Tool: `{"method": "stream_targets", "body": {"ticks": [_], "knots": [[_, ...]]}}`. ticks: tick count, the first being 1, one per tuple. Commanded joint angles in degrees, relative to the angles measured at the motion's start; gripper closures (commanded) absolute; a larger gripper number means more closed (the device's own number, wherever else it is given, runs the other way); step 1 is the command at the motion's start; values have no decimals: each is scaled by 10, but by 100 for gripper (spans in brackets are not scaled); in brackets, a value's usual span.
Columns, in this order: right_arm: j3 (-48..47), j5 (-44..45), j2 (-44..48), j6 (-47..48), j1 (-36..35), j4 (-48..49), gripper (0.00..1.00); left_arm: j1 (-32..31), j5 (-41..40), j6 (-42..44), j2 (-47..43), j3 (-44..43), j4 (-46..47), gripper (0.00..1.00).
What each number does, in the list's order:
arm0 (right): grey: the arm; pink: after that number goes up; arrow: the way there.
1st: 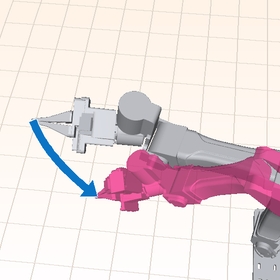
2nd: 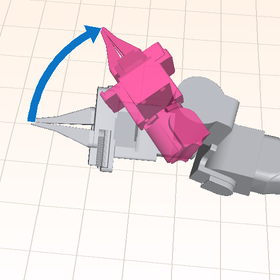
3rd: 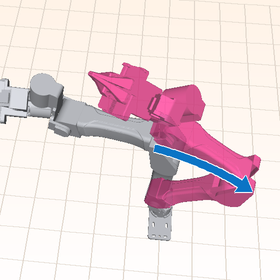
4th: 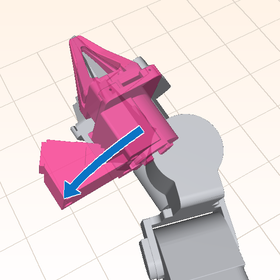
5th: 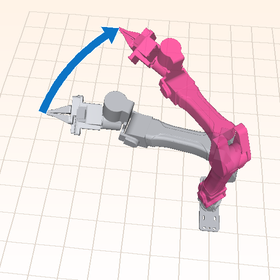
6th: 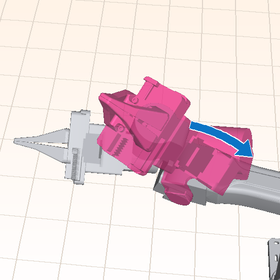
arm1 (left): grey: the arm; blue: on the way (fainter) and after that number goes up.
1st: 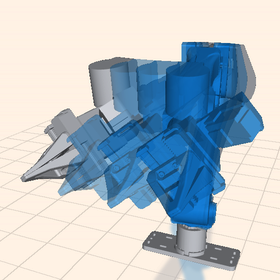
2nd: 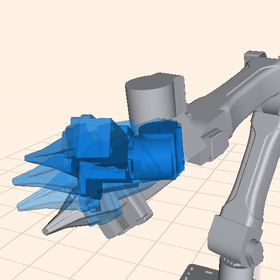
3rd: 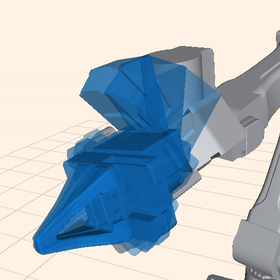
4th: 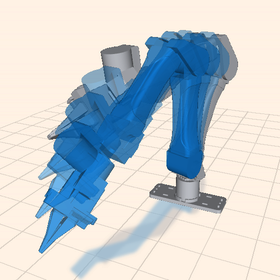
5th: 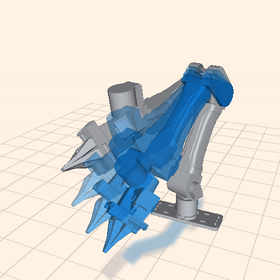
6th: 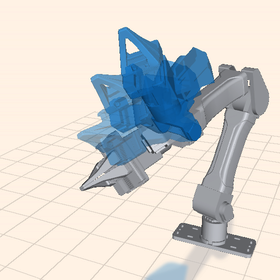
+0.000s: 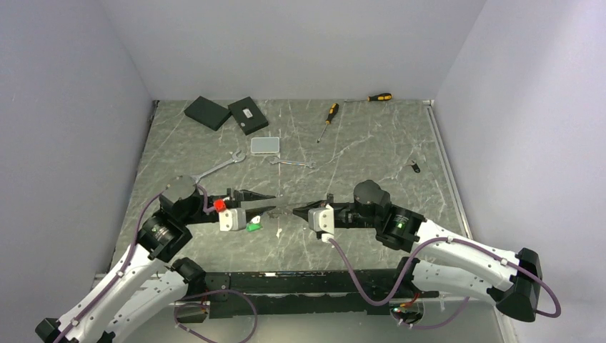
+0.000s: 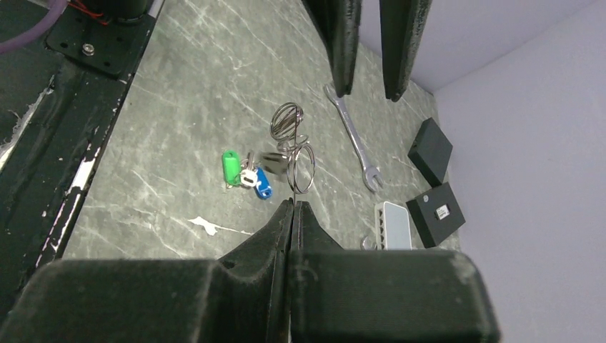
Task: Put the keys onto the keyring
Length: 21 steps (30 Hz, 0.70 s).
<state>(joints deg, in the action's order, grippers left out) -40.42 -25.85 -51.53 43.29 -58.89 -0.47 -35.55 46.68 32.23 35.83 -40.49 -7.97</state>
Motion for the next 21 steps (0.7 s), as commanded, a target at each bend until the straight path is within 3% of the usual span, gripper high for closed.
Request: {"method": "stream_targets", "body": {"ticks": [1,5,9,14,21], "knots": [[-6,-13,14,1,-3,28,100,1,28,42,-3,-26,-38,63],[-5,-18,13,9,-6,21,100,1,71,69,34,-50,-73,62],[-8,-5,0,31,-15,10,100,1,129,137,99,-91,-155,69],[-20,30,-25,63,-31,-30,100,0,138,109,112,-86,-134,69],[-40,56,-67,73,-38,-79,100,-7,170,131,174,-128,-238,67]]}}
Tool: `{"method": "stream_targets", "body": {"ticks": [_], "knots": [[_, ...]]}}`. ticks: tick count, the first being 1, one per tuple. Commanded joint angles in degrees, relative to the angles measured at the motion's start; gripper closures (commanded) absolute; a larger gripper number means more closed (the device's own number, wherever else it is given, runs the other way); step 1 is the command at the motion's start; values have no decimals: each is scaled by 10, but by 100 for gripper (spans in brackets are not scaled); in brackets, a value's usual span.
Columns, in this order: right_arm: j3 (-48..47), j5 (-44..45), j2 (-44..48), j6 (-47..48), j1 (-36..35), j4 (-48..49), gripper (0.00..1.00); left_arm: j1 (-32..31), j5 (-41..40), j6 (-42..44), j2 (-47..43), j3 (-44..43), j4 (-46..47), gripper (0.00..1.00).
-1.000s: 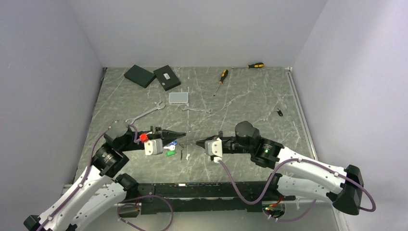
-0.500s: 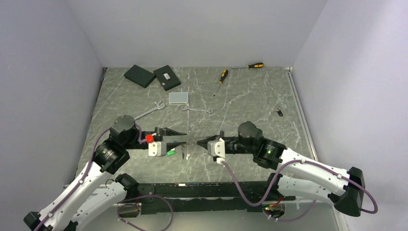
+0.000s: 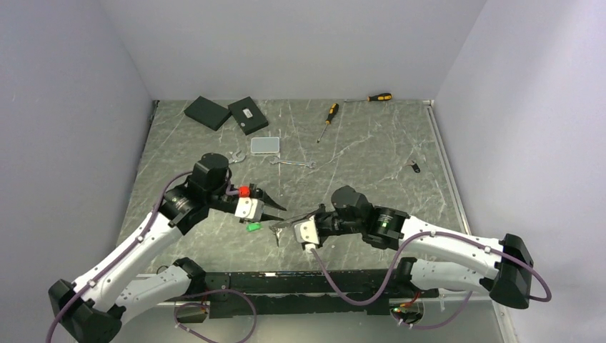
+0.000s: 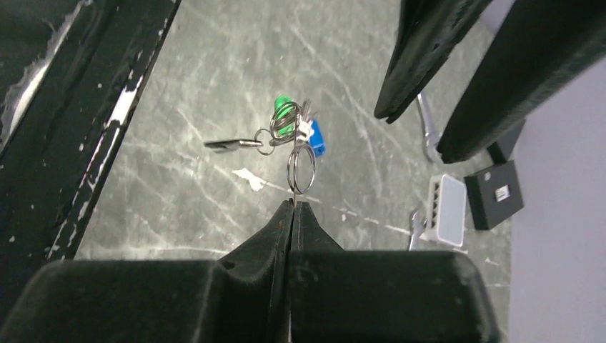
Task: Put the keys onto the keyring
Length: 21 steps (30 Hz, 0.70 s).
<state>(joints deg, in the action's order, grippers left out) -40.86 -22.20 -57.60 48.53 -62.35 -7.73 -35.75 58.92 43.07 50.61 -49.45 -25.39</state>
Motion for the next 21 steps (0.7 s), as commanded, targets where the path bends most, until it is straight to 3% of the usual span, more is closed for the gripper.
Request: {"method": "stream_targets", "body": {"ticks": [1,6,12,18,21], "knots": [[-36,23,-7,21,-3,-9,100,-7,49,33,35,-46,-82,66],[-38,27,-11,19,-4,-16,100,-16,30,37,63,-33,-85,64],[-29,37,6,-15,-4,28,100,-19,19,11,79,3,-27,53],[-46,30,-4,-41,-3,23,100,-21,-6,-95,73,76,159,50],[-53,25,-8,-57,-1,31,100,-28,-31,-85,80,83,166,52]]}}
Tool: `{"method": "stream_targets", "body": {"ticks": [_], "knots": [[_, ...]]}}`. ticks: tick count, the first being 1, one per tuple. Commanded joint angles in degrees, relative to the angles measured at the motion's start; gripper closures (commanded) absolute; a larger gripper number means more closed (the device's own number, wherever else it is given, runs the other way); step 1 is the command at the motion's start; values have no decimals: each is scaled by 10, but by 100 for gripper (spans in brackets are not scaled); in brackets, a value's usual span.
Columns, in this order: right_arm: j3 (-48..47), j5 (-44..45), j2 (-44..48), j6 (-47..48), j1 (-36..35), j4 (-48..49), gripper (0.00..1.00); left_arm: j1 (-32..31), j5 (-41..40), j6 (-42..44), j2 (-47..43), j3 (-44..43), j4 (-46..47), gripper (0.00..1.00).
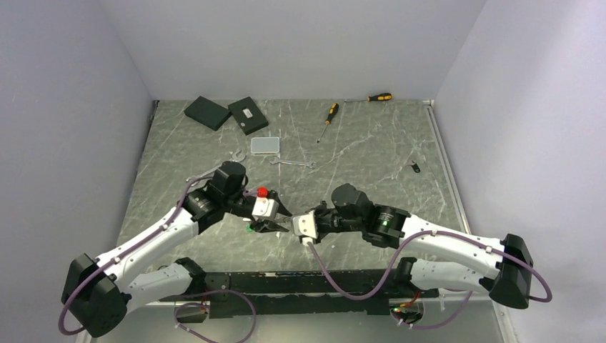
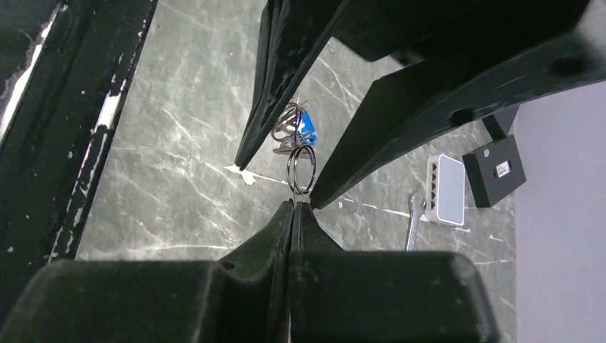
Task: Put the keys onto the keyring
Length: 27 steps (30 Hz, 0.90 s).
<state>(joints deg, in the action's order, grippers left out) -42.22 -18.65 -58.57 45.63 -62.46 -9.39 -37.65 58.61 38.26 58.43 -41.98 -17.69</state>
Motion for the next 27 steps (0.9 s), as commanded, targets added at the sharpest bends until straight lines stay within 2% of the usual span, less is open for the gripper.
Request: {"method": "stream_targets", "body": {"ticks": [1,3,5,7,8,10,12,13,15,16,22,27], "knots": [[-41,-14,0,-33,1,52,100,-12,-36,-34,4,12,92,52],[-49,-30,-3,-46,2,55,100,-20,-57,-30,5,20,107,57],[-58,-51,-4,-57,5,55,100,-27,-87,-35,2,29,136,70],[-63,-68,-4,-68,9,58,100,-31,-117,-26,-5,32,143,97],[-65,-77,-4,-70,12,57,100,-31,-131,-27,-10,33,148,100],[-67,-80,-2,-84,19,65,97,-31,-144,-37,-23,38,159,100],[-60,-30,8,-129,27,106,59,-31,-143,-56,-34,41,172,100],[-56,-6,16,-144,32,122,47,-31,-142,-64,-39,44,186,100],[-47,19,35,-163,50,142,7,-26,-140,-96,-57,54,221,100],[-43,22,48,-176,63,149,1,-16,-137,-125,-65,64,255,100],[15,-42,159,-281,170,224,0,92,-67,-408,-58,124,559,100],[25,-57,206,-284,177,175,4,125,-23,-520,-33,138,711,100]]}}
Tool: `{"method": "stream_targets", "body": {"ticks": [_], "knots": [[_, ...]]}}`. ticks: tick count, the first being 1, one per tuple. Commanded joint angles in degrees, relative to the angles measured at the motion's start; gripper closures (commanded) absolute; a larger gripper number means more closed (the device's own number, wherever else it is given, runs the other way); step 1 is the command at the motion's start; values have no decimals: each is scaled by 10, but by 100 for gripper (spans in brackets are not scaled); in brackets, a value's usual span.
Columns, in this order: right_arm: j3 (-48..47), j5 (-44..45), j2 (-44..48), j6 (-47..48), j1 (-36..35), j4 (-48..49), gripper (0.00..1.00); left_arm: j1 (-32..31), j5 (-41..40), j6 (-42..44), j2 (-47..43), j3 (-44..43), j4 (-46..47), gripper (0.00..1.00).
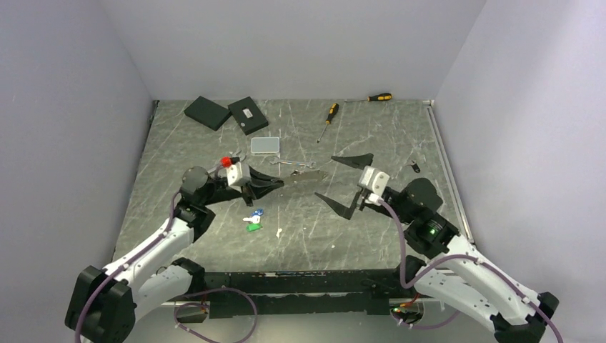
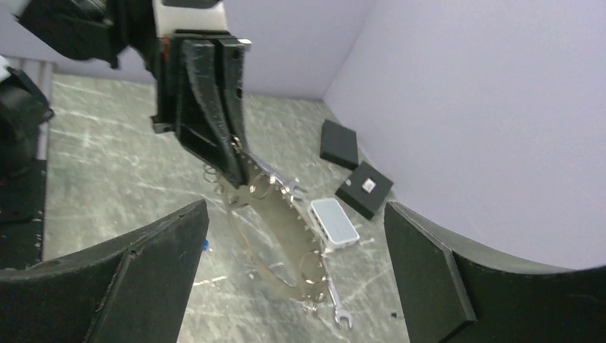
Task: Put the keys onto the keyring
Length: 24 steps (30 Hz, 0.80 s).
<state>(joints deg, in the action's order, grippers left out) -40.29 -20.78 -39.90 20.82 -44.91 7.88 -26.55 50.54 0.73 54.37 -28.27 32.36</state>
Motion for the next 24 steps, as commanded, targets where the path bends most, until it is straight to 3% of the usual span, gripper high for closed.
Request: {"method": "stream_targets", "body": {"ticks": [1,4,7,10,16,24], "knots": [[5,-44,25,-33,1,-10,6,16,67,-151,9,2,222,100],[2,-54,30,-12,2,-46,13,17,102,-162,8,6,262,100],[-10,-43,15,13,2,-75,28,17,125,-159,0,11,279,100],[-17,-23,7,26,2,-92,34,17,147,-150,-11,14,280,100],[-13,-21,13,39,2,-86,57,17,146,-90,-37,9,195,100],[-18,-82,12,48,1,-87,59,17,138,-85,-32,11,185,100]]}}
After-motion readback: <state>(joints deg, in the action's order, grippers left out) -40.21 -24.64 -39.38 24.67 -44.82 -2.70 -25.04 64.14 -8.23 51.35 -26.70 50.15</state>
